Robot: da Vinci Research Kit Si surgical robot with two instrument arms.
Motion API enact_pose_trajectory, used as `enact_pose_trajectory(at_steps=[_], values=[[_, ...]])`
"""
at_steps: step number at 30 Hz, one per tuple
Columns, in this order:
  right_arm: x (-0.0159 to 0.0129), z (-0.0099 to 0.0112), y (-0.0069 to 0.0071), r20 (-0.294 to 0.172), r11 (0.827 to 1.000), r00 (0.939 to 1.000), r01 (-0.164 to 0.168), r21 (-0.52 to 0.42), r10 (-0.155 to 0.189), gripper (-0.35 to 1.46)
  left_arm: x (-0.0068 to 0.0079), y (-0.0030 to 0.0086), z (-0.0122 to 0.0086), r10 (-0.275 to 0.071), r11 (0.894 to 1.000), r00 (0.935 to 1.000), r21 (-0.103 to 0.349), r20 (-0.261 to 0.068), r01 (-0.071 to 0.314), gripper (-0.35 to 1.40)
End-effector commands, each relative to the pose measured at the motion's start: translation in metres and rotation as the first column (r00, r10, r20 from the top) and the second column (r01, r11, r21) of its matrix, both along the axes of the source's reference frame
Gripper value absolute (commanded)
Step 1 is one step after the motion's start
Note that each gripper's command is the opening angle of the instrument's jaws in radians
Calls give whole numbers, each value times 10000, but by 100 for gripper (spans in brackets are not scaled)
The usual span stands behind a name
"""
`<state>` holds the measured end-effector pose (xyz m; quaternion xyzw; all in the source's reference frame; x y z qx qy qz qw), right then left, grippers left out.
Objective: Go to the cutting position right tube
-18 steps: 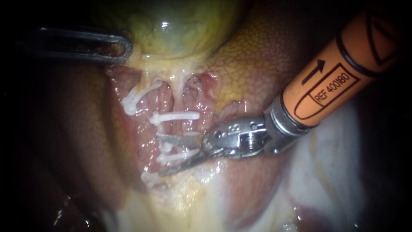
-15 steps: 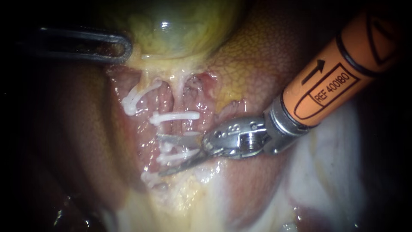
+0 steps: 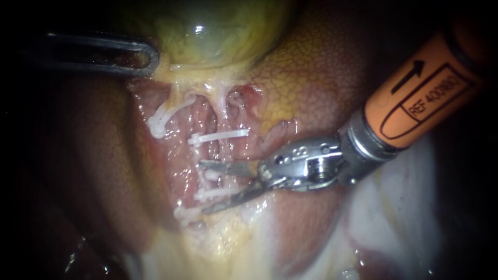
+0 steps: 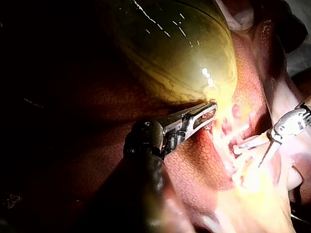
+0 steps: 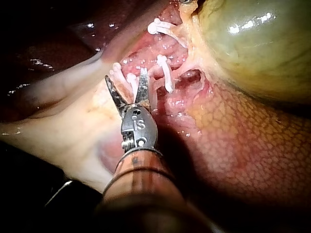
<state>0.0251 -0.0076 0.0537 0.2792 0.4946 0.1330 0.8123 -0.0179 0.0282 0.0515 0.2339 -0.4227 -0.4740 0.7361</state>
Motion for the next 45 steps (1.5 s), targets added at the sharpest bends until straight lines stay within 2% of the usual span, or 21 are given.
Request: enact_pose_trajectory(at_steps=[1, 5, 9, 14, 22, 28, 34, 37, 39, 41, 45], values=[[-4, -3, 3, 31, 9999, 10000, -47, 142, 47, 83, 0, 0, 0, 0, 10000, 10000, -1, -1, 0, -35], [-17, -8, 10, 197, 9972, 9996, -228, 718, 215, 79, 0, 0, 0, -2, 10000, 10000, -1, -2, 2, -35], [-25, -4, 14, 551, 9912, 9980, -368, 1272, 300, 78, 0, 0, 0, -2, 10000, 10000, -1, -2, 2, -35], [-32, 9, 19, 1080, 9786, 9934, -606, 1964, 398, 76, 0, 0, 0, -2, 10000, 10000, -1, -2, 2, -35], [-36, 34, 26, 1543, 9560, 9857, -1079, 2729, 672, 71, -1, 0, 0, -5, 10000, 10000, -4, -4, 5, -35], [-27, 49, 31, 1522, 9477, 9868, -997, 3032, 551, 71, -1, 0, 1, -6, 10000, 10000, -6, -5, 6, -35], [-13, 60, 32, 1094, 9356, 9934, -714, 3459, 354, 71, -2, -1, 1, -8, 10000, 10000, -9, -7, 8, -35], [-7, 63, 32, 568, 9327, 9982, -361, 3589, 168, 71, -1, -1, 1, -7, 10000, 10000, -9, -6, 7, -35], [-4, 63, 32, 28, 9308, 10000, -43, 3655, 35, 71, -2, -1, 1, -7, 10000, 10000, -10, -6, 7, -35], [-1, 63, 32, -445, 9292, 9990, 212, 3690, -51, 69, -2, -1, 1, -8, 10000, 10000, -10, -7, 8, -35], [11, 64, 34, -1372, 9242, 9904, 701, 3755, -194, 67, -2, -1, 1, -9, 10000, 10000, -10, -7, 9, -35]])
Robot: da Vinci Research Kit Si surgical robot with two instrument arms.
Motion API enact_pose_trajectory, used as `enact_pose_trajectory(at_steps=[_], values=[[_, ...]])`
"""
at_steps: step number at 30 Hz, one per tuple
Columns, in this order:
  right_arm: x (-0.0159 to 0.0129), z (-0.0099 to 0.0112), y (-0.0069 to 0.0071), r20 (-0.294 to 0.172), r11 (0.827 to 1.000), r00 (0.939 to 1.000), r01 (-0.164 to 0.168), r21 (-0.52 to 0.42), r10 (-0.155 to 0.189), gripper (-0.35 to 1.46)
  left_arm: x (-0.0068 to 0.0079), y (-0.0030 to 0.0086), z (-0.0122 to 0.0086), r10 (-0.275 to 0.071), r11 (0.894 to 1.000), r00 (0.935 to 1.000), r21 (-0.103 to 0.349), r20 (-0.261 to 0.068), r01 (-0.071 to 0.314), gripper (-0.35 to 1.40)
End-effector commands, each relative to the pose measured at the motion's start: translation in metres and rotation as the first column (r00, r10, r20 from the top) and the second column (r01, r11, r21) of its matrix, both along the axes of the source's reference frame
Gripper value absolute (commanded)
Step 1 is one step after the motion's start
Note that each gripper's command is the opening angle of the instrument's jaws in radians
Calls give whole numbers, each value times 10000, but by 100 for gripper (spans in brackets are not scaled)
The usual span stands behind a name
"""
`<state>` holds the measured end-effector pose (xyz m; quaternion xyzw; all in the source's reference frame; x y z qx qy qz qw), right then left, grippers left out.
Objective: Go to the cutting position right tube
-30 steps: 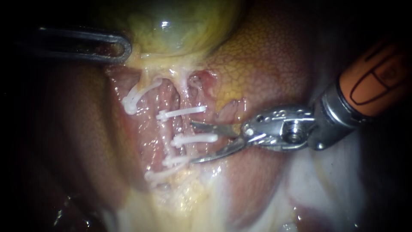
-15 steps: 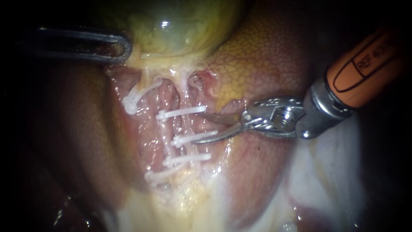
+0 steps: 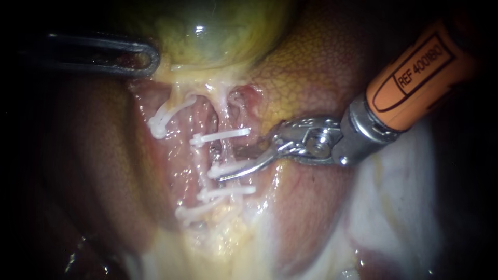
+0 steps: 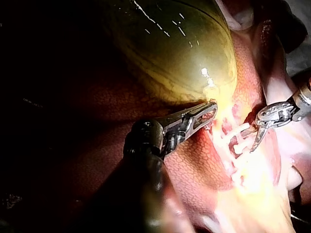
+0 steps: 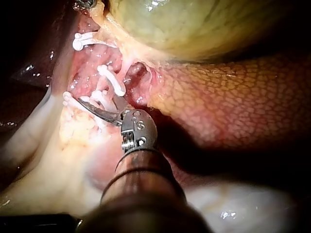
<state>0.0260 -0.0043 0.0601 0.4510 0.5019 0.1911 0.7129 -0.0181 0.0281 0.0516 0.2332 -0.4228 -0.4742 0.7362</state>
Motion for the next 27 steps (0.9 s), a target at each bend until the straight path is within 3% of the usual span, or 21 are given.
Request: enact_pose_trajectory(at_steps=[1, 4, 10, 13, 19, 27], values=[[4, 0, 1, -278, 9999, 9996, 49, -118, -53, 67, 0, 0, 0, -2, 10000, 10000, 0, -1, 2, -35], [14, 1, 2, -932, 9994, 9955, 168, -295, -194, 67, 0, 0, 0, -3, 10000, 10000, 0, -2, 3, -35], [34, 5, 2, -1679, 9977, 9845, 424, -521, -506, 69, -1, 0, 0, -6, 10000, 10000, 1, -3, 6, -35], [41, 7, 0, -1846, 9964, 9801, 638, -555, -731, 69, -1, 0, -1, -8, 10000, 10000, 2, -5, 8, -35], [42, 1, -1, -2053, 9974, 9770, 483, -535, -584, 69, -1, 0, -1, -11, 10000, 10000, 3, -7, 11, -35], [37, -41, 6, -2294, 9988, 9723, 377, -310, -438, 69, 0, -1, -2, -5, 10000, 10000, 6, -3, 5, -35]])
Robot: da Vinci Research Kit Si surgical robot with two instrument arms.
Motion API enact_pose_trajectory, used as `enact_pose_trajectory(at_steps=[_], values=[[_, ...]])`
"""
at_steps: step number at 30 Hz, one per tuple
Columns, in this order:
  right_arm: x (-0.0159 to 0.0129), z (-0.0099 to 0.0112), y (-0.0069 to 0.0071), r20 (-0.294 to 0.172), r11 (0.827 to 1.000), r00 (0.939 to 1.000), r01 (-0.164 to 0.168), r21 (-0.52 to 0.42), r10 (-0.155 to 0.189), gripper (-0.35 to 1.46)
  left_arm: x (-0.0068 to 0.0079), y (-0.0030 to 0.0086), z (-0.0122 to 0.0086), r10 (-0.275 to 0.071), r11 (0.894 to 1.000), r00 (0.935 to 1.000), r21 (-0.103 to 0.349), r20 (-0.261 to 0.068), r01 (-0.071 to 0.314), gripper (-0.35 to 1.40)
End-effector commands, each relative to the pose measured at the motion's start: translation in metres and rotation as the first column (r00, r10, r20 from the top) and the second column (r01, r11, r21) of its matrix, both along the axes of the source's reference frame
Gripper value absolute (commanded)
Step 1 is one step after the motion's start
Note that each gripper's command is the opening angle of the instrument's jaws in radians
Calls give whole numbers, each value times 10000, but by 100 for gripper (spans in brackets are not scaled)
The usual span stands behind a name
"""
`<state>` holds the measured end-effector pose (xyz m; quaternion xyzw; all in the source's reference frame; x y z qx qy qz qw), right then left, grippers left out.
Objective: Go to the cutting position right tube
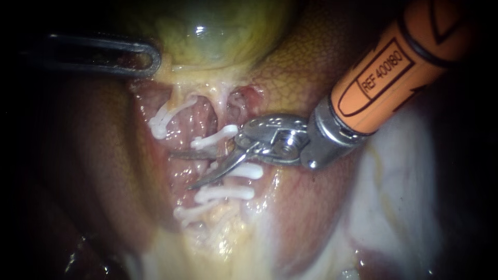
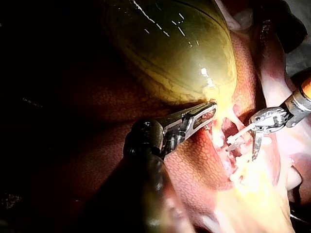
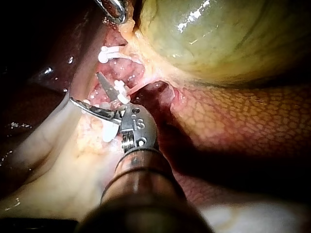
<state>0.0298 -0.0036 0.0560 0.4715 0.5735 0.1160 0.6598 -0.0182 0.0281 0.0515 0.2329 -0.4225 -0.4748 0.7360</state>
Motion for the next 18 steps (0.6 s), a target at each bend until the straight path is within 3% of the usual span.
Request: enact_pose_trajectory(at_steps=[1, 6, 14, 18], values=[[0, -5, 1, -43, 10000, 10000, -21, -35, 21, 71, 0, 0, -1, 7, 10000, 10000, 2, 7, -7, -35], [0, -18, 2, -124, 10000, 9999, -16, -82, 15, 73, 0, 0, -1, 7, 10000, 10000, 2, 7, -7, -35], [-1, -13, 2, -115, 10000, 9999, -23, -96, 22, 73, 0, 0, -1, 6, 10000, 10000, 2, 7, -6, -35], [-5, -6, 1, 69, 9993, 9995, -295, -207, 297, 73, 0, 0, -1, 8, 10000, 10000, 5, 8, -8, -35]])
